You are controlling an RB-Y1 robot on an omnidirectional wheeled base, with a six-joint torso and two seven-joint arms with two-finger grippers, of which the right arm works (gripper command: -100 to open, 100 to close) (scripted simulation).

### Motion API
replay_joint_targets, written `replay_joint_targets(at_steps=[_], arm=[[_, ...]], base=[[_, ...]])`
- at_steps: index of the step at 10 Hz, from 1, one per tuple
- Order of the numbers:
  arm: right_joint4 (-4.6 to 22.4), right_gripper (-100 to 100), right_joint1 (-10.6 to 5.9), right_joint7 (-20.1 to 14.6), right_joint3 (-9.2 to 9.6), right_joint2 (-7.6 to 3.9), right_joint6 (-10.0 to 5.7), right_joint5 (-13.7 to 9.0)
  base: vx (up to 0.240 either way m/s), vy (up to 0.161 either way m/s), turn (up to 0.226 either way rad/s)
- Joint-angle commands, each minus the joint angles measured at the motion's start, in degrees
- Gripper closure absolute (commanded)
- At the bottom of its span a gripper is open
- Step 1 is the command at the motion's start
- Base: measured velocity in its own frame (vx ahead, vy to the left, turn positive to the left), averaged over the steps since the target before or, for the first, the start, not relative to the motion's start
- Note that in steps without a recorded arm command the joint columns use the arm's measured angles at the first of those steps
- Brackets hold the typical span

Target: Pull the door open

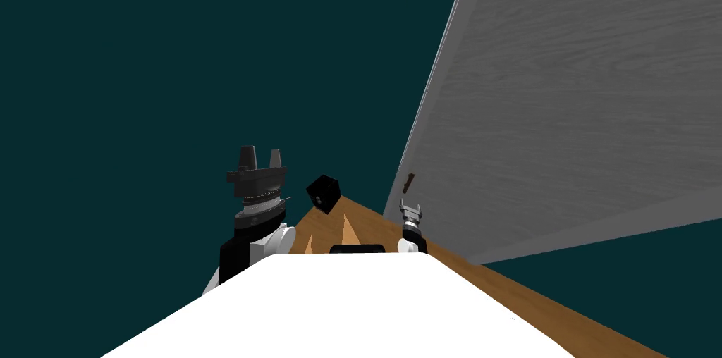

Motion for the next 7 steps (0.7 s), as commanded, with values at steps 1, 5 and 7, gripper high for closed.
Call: replay_joint_targets(at_steps=[1, 5, 7], arm=[[2.0, -100, -0.69, -2.0, 0.54, -0.39, -0.89, -1.6], [4.2, -100, -1.41, -4.0, 1.19, -0.72, -1.87, -3.2], [4.0, -100, -0.88, -3.7, -0.42, -0.27, -2.08, -3.6]], base=[[0.101, -0.070, 0.126], [0.068, -0.042, 0.071], [0.160, -0.028, 0.221]])
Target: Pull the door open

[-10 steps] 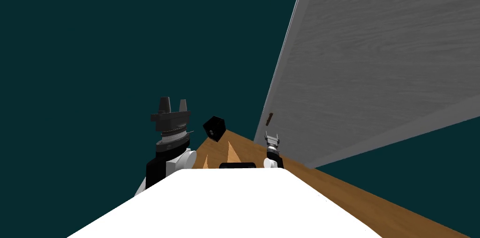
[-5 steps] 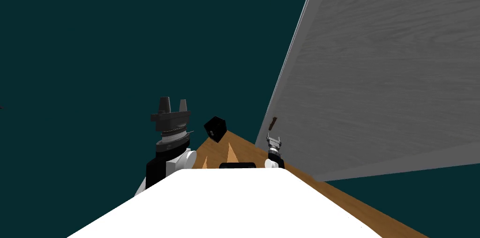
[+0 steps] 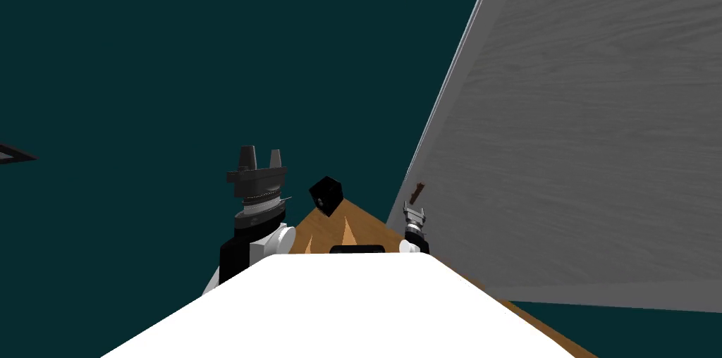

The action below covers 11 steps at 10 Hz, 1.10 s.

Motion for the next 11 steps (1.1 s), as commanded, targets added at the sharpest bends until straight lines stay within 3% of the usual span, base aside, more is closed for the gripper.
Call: replay_joint_targets(at_steps=[1, 5, 7, 8, 9, 11], arm=[[-0.3, -100, 0.41, 0.5, -1.27, 0.28, 0.05, -0.3], [-0.8, -100, 1.66, 1.9, -5.13, 1.53, -0.36, -1.0], [-0.9, -100, 1.84, 2.1, -5.69, 1.72, -0.43, -1.0], [-0.8, -100, 2.22, 2.1, -4.30, 3.08, 0.02, -0.8], [-0.8, 100, 2.22, 2.1, -4.30, 3.08, 0.02, -0.8], [-0.8, 100, 2.22, 2.1, -4.30, 3.08, 0.02, -0.8]], base=[[0.214, -0.035, 0.188], [0.150, -0.136, 0.200], [-0.041, -0.136, 0.080], [-0.037, -0.021, 0.046], [-0.007, 0.025, -0.028], [0.015, -0.001, -0.012]])
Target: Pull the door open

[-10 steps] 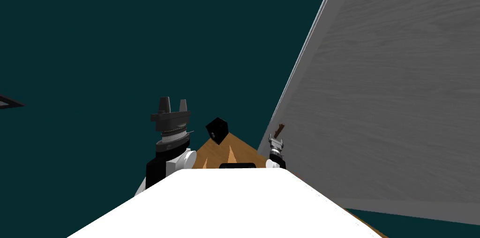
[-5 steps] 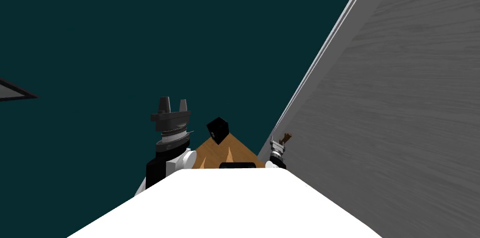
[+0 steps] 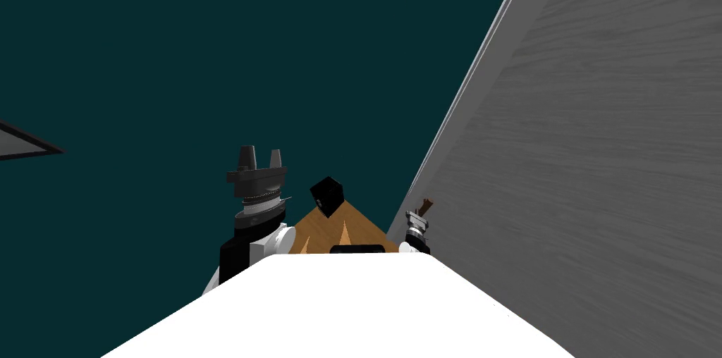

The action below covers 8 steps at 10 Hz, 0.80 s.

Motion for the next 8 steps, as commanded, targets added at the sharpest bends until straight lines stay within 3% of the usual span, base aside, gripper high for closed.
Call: replay_joint_targets(at_steps=[1, 3, 4, 6, 8], arm=[[0.0, 100, -0.01, 0.0, -0.01, -0.01, 0.01, 0.0], [0.0, 100, -0.01, 0.0, -0.01, -0.01, 0.01, 0.0], [-0.3, -100, 0.26, -0.1, -0.05, -0.37, -0.23, 0.0], [-0.6, -100, 0.52, -0.3, -0.09, -0.70, -0.45, 0.0], [-1.0, -100, 0.89, -0.5, -0.14, -1.18, -0.77, 0.0]], base=[[0.017, -0.007, 0.006], [0.005, -0.001, 0.000], [-0.023, 0.115, 0.002], [-0.089, 0.235, -0.020], [-0.162, 0.131, -0.039]])
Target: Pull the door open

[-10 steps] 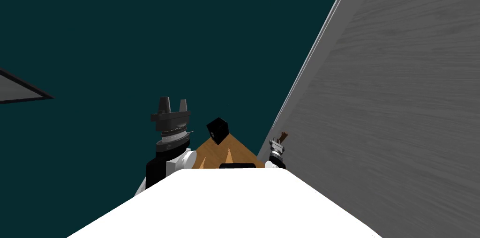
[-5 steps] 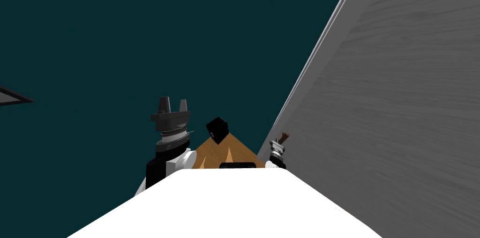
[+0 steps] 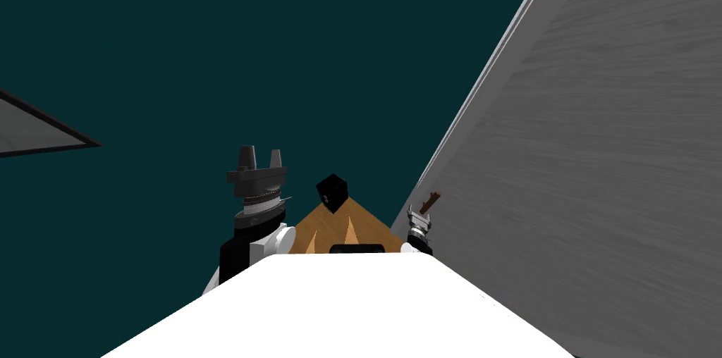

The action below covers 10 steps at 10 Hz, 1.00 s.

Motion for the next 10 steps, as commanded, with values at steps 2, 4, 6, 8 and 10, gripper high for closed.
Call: replay_joint_targets(at_steps=[2, 4, 6, 8, 10], arm=[[-0.6, -100, 0.56, -0.3, -0.09, -0.67, -0.38, 0.0], [1.7, -100, -0.33, -2.7, -1.17, -1.96, -0.19, 0.7], [4.5, -100, -1.23, -5.5, -2.22, -3.32, -0.13, 1.5], [8.0, -100, -2.31, -8.9, -3.50, -4.96, -0.03, 2.5], [10.1, -100, -2.88, -11.3, -4.17, -5.82, 0.03, 3.0]], base=[[-0.208, 0.043, -0.044], [-0.046, 0.012, 0.039], [0.072, 0.010, 0.088], [0.094, 0.010, 0.084], [0.058, -0.008, 0.033]])
